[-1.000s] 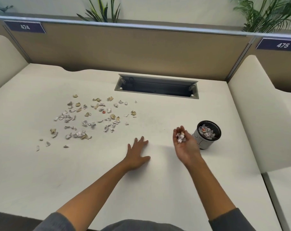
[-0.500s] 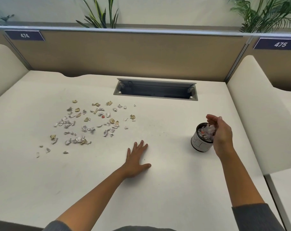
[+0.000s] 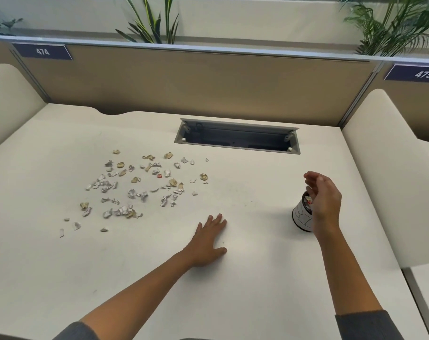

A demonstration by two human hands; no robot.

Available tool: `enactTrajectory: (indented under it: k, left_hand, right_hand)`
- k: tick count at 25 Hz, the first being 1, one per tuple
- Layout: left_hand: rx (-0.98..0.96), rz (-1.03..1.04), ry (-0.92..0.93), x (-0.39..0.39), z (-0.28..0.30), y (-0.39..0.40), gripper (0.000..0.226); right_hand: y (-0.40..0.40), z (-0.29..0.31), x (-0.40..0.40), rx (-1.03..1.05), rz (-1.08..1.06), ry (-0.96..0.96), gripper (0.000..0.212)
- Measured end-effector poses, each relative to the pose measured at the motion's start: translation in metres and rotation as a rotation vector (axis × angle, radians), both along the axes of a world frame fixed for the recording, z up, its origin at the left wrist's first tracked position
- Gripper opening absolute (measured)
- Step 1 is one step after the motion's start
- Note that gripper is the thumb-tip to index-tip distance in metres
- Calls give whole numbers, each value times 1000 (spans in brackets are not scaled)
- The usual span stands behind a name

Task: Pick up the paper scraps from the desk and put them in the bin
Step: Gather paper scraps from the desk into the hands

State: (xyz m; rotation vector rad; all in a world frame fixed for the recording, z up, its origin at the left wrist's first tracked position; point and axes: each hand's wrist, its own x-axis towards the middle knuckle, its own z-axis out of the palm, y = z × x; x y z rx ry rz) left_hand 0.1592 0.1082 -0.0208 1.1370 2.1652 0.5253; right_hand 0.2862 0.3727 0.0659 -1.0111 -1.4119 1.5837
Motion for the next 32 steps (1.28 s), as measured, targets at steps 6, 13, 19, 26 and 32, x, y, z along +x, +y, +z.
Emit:
enactTrajectory:
  k: [6,13,19,26,32]
  left_hand:
    - [150,200,124,-59,5,-19,48]
    - [132,216,269,-144,8,-38,53]
    - [-46,50,243,-183,4,-41,61]
    - [-82,-31,251,-184,2,-64,56]
    - [-26,0,337,-184,12,-70,27]
  right_hand:
    - [-63,-13,-63,31,272,-82,17]
    - [-125,-43,-132,172,626,-392,17]
    - [-120,-62,-191,422,774,-635,59]
    - [-144,-87,-224,519,896,-736,74]
    - [-172,-89,-227,720,1059,-751,55]
